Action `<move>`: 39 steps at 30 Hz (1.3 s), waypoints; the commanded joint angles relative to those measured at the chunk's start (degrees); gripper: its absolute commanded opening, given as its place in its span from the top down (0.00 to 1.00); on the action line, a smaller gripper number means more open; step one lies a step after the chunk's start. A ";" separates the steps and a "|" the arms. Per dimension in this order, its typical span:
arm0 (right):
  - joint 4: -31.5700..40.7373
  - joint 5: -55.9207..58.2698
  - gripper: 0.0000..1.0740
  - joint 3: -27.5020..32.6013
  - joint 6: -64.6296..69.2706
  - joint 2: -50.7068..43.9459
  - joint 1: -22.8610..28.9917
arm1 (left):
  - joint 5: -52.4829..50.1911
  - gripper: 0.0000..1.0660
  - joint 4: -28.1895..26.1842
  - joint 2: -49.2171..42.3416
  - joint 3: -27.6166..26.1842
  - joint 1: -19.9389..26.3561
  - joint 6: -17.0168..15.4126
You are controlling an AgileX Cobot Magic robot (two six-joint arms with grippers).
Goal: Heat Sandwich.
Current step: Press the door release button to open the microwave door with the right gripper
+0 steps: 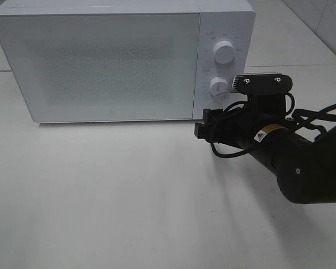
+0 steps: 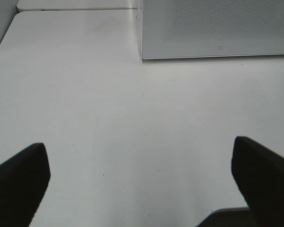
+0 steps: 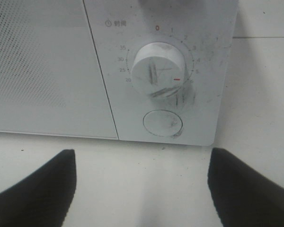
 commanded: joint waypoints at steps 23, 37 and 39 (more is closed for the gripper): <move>0.00 -0.06 0.79 0.00 72.14 -0.17 0.17 | -0.52 0.09 0.00 -0.97 -0.06 0.23 0.06; 0.11 0.00 1.00 -0.11 81.70 -0.17 0.00 | -0.52 0.09 0.00 -0.97 -0.06 0.23 0.06; 0.63 -0.11 1.00 -0.52 81.70 0.29 0.00 | -0.52 0.09 0.00 -0.97 -0.06 0.23 0.06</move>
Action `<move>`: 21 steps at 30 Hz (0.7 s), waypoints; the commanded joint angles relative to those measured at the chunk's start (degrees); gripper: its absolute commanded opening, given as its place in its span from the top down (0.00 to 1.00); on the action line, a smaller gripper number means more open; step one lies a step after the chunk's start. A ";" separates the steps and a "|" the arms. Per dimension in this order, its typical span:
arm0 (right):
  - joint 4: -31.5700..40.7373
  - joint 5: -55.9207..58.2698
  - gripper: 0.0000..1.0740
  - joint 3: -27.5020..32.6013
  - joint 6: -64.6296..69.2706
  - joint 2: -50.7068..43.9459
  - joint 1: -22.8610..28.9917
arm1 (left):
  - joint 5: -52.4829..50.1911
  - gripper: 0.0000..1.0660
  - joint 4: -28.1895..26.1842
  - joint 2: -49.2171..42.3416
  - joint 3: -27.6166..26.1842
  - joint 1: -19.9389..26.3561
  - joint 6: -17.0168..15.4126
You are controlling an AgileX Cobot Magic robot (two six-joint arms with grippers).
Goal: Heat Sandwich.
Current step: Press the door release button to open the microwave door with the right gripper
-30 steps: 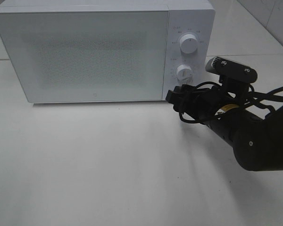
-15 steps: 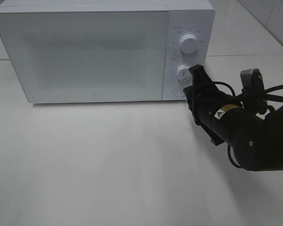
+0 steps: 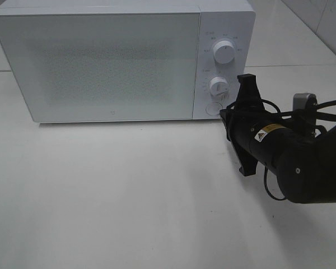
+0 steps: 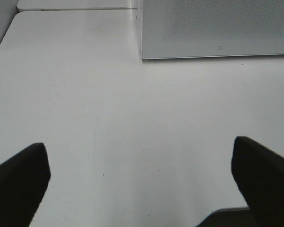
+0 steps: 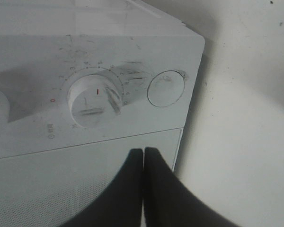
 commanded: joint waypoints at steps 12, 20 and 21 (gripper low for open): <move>1.26 0.17 1.00 -5.21 3.32 5.16 0.00 | -0.52 0.09 0.00 -0.97 -0.06 0.23 0.06; 1.55 0.34 1.00 -8.14 3.72 8.48 -1.72 | -0.52 0.09 0.00 -0.97 -0.06 0.23 0.06; 1.43 0.63 1.00 -8.88 3.72 8.88 -2.29 | -0.52 0.09 0.00 -0.97 -0.06 0.23 0.06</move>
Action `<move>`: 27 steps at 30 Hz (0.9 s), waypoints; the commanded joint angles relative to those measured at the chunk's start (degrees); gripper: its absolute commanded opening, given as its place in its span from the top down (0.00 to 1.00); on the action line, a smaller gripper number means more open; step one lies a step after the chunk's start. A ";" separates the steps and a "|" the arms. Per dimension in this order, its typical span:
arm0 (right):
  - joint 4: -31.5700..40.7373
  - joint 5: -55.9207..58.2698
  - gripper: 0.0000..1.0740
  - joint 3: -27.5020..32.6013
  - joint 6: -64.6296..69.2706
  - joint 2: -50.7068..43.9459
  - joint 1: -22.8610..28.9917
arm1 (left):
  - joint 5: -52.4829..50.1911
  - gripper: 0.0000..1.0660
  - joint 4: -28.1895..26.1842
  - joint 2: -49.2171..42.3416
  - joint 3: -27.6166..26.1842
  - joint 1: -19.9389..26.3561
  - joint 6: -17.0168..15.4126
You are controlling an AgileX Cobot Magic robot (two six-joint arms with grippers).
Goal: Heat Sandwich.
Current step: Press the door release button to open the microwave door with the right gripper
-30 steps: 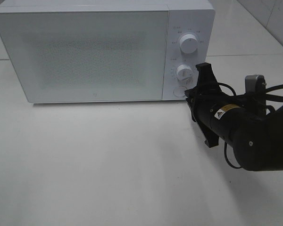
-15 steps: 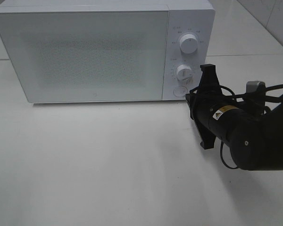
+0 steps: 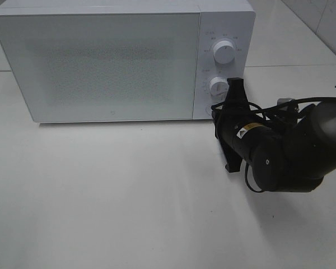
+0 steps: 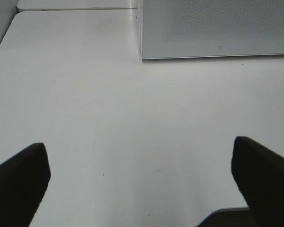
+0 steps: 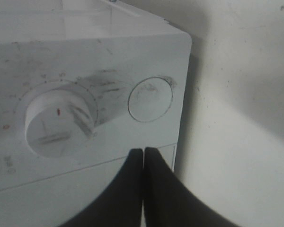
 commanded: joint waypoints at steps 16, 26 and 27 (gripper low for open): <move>0.86 3.04 1.00 -8.77 1.49 5.84 -1.60 | -0.52 0.09 0.00 -0.97 -0.06 0.23 0.06; 1.55 2.29 1.00 -10.77 1.32 7.79 -3.78 | -0.52 0.09 0.00 -0.97 -0.06 0.23 0.00; 1.32 1.43 1.00 -10.77 1.32 7.79 -3.95 | -0.52 0.09 0.00 -0.97 -0.06 0.23 0.00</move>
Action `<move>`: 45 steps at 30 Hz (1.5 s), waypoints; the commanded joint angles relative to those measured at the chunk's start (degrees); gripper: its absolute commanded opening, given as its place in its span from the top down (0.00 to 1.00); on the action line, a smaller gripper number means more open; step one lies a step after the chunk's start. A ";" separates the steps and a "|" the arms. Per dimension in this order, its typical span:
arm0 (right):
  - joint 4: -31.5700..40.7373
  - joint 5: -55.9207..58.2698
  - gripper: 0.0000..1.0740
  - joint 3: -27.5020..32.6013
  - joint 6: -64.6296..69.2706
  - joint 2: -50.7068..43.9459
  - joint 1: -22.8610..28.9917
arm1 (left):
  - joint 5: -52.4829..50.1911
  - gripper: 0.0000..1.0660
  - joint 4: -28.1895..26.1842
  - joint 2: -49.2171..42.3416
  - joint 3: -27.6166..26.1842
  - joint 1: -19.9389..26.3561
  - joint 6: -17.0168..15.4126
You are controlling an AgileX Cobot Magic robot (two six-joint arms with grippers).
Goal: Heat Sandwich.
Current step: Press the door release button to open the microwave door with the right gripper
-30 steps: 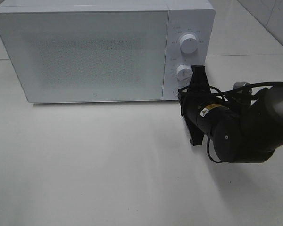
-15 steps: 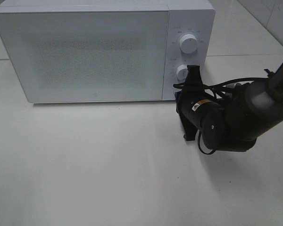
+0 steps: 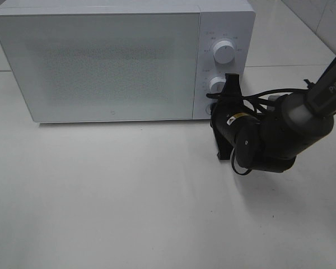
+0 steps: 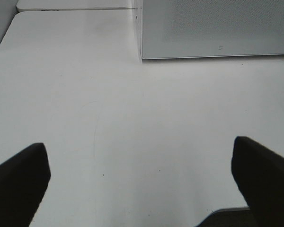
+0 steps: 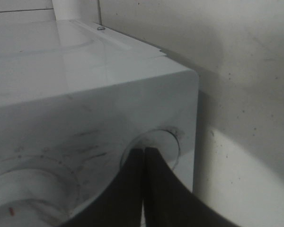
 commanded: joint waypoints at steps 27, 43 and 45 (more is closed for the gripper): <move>4.41 -9.05 1.00 -12.26 -6.47 3.09 -2.52 | -0.52 0.09 0.00 -0.97 -0.06 0.23 0.00; 4.18 -6.88 1.00 -13.01 -5.67 3.84 -2.35 | -0.52 0.09 0.00 -0.97 -0.06 0.23 0.00; 4.24 -5.10 1.00 -13.01 -5.56 3.84 -2.35 | -0.52 0.09 0.00 -0.97 -0.06 0.23 0.00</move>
